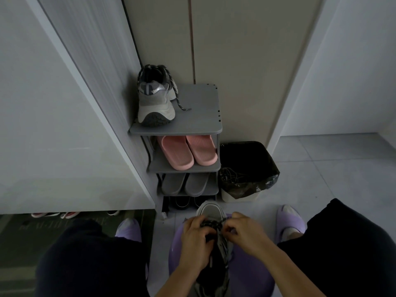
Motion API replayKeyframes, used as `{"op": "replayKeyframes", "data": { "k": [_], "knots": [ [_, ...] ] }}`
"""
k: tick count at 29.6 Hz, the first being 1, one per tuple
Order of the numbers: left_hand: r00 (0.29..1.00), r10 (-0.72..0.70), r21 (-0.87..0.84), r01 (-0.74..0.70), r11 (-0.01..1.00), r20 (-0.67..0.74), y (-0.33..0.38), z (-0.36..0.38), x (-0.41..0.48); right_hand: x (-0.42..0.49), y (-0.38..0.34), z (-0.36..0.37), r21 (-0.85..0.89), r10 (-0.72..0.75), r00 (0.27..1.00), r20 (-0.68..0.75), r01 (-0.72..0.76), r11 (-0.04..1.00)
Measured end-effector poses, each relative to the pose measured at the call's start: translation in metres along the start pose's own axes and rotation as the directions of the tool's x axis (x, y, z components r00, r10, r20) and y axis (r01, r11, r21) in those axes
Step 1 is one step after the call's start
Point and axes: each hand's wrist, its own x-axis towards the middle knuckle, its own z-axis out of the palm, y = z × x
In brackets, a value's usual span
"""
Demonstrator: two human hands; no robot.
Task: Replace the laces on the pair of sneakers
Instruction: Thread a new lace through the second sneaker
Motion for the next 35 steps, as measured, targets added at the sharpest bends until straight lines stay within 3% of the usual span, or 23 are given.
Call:
{"op": "replayKeyframes", "data": {
  "k": [4,7,10,14,15,16,18,19,21,25,27,31,33,35],
  "knots": [
    [1.000,0.021,-0.012,-0.021,1.000,-0.008,0.000,0.000,0.003,0.001,-0.008,0.000,-0.110,-0.041,0.999,-0.030,0.038,0.993],
    [1.000,0.021,-0.056,-0.020,0.998,0.013,-0.003,0.001,0.004,0.002,-0.005,0.007,0.085,0.051,0.998,-0.023,-0.049,0.995],
    [0.997,-0.060,-0.133,0.066,0.989,0.049,-0.006,0.003,0.005,-0.007,-0.009,0.022,0.339,0.179,0.981,0.078,-0.195,0.920],
    [0.982,-0.187,-0.383,0.182,0.906,0.024,-0.003,-0.005,0.001,-0.015,-0.008,0.031,0.400,0.365,0.927,-0.084,-0.304,0.865],
    [0.968,-0.249,-0.507,0.227,0.832,0.025,-0.001,-0.012,0.002,-0.016,-0.006,0.030,0.392,0.389,0.915,-0.108,-0.321,0.862],
    [0.939,-0.344,-0.665,0.270,0.696,0.021,0.001,-0.023,0.005,-0.017,-0.006,0.028,0.376,0.404,0.909,-0.097,-0.343,0.861],
    [0.854,-0.516,-0.928,0.235,0.287,0.057,0.002,-0.052,0.018,-0.017,-0.008,0.029,0.340,0.392,0.920,0.004,-0.370,0.865],
    [0.821,-0.566,-0.973,0.184,0.137,0.075,0.001,-0.068,0.025,-0.017,-0.009,0.030,0.340,0.386,0.920,0.063,-0.384,0.859],
    [0.780,-0.623,-0.992,0.112,0.054,0.054,-0.003,-0.107,0.036,-0.016,-0.006,0.032,0.359,0.383,0.918,0.100,-0.392,0.847],
    [0.777,-0.628,-0.983,-0.155,-0.103,-0.057,-0.041,-0.189,0.043,-0.017,-0.005,0.028,0.410,0.370,0.923,0.103,-0.378,0.830],
    [0.738,-0.672,-0.990,-0.130,-0.048,-0.064,-0.061,-0.212,0.040,-0.017,-0.006,0.027,0.434,0.365,0.923,0.125,-0.381,0.816],
    [0.749,-0.661,-0.977,0.174,0.123,0.050,-0.061,-0.194,0.019,-0.013,-0.009,0.027,0.434,0.352,0.926,0.138,-0.376,0.819],
    [0.798,-0.587,-0.894,0.353,0.276,0.134,-0.051,-0.173,-0.001,-0.012,-0.009,0.027,0.486,0.328,0.932,0.155,-0.362,0.796],
    [0.820,-0.473,-0.671,0.551,0.496,0.324,-0.047,-0.154,-0.023,-0.013,-0.011,0.027,0.557,0.300,0.939,0.171,-0.343,0.757]
  ]
}}
